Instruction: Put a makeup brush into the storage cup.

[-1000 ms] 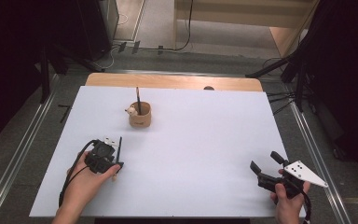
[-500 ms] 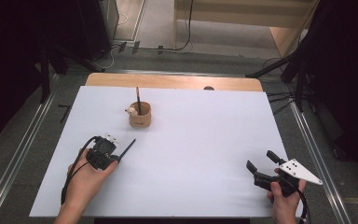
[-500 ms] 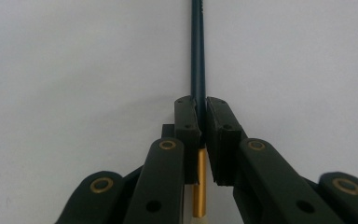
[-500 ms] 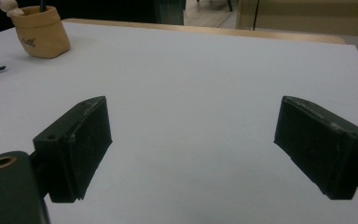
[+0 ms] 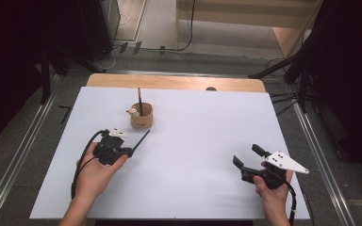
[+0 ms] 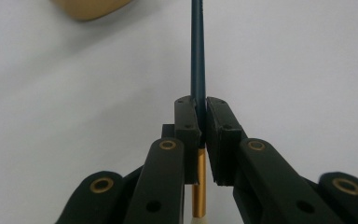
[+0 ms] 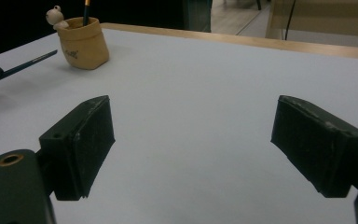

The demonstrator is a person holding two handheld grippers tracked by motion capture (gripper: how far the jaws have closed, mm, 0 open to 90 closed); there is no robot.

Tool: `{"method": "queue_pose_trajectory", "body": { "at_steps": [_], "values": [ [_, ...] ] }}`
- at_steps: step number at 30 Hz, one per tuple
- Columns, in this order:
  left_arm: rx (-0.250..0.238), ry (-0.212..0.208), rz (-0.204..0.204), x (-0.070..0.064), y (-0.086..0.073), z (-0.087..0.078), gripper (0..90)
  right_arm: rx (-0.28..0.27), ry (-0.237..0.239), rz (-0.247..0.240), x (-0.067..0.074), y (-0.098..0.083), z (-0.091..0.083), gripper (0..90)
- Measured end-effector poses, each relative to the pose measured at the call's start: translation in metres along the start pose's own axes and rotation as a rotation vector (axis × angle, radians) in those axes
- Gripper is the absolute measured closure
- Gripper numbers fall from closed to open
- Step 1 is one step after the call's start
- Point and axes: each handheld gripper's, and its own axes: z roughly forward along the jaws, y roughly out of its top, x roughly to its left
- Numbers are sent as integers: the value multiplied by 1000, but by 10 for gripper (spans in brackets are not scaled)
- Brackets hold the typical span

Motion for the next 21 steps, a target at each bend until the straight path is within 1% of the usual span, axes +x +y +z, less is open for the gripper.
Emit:
{"method": "queue_pose_trajectory", "body": {
  "at_steps": [2, 3, 8, 10, 18, 19, 21],
  "values": [
    [-7, -2, 9, -3, 4, 2, 843, 9, 11, 0, 5, 3, 6, 132],
    [-14, -10, 10, -6, 7, 4, 843, 13, 14, 3, 9, 5, 10, 133],
    [-28, -41, 28, -15, 18, 7, 843, 11, 38, -18, 24, 15, 24, 148],
    [-39, -53, 32, -19, 23, 8, 843, 13, 36, -25, 28, 20, 30, 153],
    [-59, -93, 60, -34, 38, 12, 843, -2, 37, -1, 45, 34, 53, 185],
    [-60, -100, 67, -35, 39, 12, 843, 1, 42, 7, 48, 37, 55, 192],
    [-57, -104, 81, -38, 40, 13, 843, 0, 61, 2, 53, 41, 59, 214]
  ]
}}
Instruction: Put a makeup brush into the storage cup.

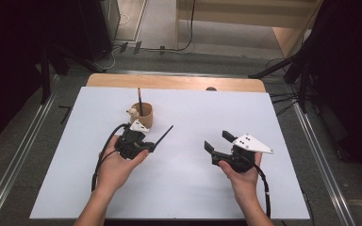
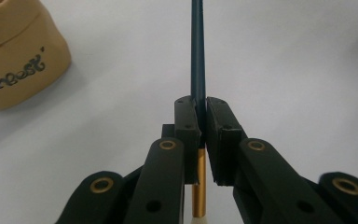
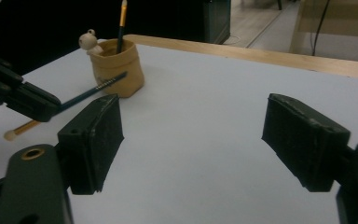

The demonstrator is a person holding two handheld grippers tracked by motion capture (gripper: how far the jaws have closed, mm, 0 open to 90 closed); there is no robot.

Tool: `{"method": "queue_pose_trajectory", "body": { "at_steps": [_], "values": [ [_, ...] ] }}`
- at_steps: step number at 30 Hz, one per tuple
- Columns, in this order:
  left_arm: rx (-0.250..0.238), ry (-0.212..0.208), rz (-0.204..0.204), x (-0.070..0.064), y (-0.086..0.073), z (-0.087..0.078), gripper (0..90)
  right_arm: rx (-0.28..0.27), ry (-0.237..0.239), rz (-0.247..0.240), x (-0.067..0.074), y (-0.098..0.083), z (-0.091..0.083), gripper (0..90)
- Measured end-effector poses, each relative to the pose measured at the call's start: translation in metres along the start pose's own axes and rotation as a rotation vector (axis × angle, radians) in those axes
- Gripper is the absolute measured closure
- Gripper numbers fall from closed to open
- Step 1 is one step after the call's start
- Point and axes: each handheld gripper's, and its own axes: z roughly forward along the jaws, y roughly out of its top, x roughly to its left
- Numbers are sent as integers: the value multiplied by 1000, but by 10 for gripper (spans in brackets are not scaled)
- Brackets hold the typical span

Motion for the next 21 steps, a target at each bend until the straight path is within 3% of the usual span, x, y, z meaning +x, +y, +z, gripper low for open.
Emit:
{"method": "queue_pose_trajectory", "body": {
  "at_steps": [5, 12, 18, 21],
  "values": [
    [-12, -30, 20, -5, 1, 2, 843, 3, 34, -5, 13, 5, 10, 221],
    [-71, -111, 23, -15, 3, 4, 842, 24, 66, 88, 25, 0, 20, 237],
    [-161, -196, -9, -18, -1, 5, 843, 2, 90, 179, 34, -1, 21, 289],
    [-222, -240, -21, -19, -3, 5, 842, -5, 102, 200, 37, -3, 22, 320]
  ]
}}
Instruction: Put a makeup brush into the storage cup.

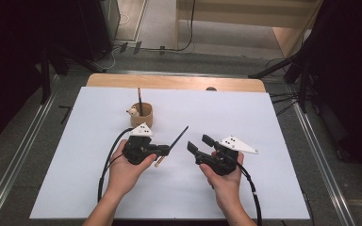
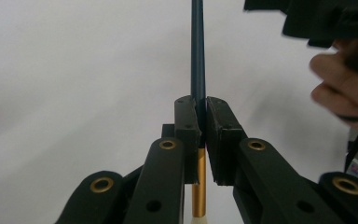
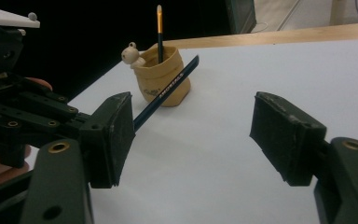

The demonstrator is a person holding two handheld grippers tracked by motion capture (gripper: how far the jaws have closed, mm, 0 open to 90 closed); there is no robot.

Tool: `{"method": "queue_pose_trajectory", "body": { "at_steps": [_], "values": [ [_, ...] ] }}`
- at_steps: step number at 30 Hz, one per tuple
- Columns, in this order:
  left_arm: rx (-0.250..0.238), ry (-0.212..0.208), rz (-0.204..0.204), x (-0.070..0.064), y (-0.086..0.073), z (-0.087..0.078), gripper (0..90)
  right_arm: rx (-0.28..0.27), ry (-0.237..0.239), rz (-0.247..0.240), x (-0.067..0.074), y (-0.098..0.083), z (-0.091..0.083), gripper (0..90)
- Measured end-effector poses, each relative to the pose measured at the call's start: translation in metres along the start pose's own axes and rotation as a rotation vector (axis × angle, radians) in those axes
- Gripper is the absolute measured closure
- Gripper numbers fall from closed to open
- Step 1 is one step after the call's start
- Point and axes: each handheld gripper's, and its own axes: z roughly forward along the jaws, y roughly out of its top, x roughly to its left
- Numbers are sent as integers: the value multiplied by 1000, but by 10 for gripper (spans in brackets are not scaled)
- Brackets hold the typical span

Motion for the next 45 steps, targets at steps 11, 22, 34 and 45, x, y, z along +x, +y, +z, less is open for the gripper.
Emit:
{"method": "queue_pose_trajectory", "body": {
  "at_steps": [11, 22, 34, 45],
  "values": [
    [-147, -26, 52, -12, -4, 3, 843, -47, 58, 79, -3, -3, -2, 477],
    [-234, -35, 77, -23, -10, 11, 843, -96, 152, 171, -3, -6, -3, 585],
    [-279, -27, 112, -32, -15, 20, 842, -105, 205, 267, -3, -9, -1, 665],
    [-288, -41, 129, -37, -16, 24, 842, -76, 250, 332, -4, -13, 3, 732]
  ]
}}
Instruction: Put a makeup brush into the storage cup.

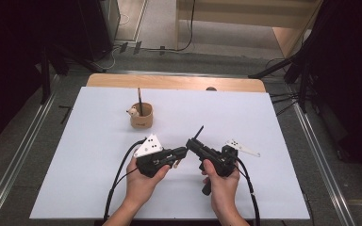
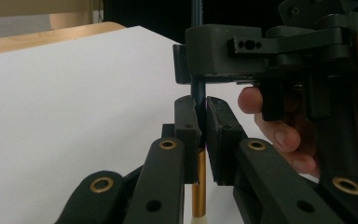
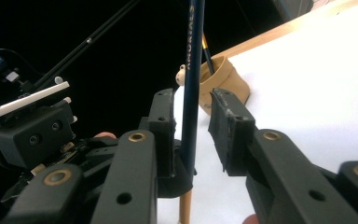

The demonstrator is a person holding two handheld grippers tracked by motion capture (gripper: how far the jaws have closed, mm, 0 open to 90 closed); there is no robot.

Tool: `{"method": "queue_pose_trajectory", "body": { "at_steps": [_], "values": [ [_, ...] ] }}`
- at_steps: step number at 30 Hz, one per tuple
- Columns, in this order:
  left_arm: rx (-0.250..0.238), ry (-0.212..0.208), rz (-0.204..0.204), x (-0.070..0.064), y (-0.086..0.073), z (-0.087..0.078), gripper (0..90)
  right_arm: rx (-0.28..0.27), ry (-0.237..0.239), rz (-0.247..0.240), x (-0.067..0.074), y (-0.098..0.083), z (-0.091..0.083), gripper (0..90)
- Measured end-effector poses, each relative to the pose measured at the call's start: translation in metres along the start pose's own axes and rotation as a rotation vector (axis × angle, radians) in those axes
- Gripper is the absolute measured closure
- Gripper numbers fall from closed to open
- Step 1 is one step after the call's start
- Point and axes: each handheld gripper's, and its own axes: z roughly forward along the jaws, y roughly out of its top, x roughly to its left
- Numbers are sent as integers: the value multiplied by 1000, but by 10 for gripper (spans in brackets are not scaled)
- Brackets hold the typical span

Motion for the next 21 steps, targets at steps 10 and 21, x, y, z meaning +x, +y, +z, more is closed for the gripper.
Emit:
{"method": "queue_pose_trajectory", "body": {
  "at_steps": [10, 21],
  "values": [
    [3, 1, 3, -1, -2, 2, 760, 13, -13, -21, 1, 0, -1, 849],
    [-4, 44, 7, 5, 12, -17, 705, 51, -217, -350, 8, -1, 0, 849]
  ]
}}
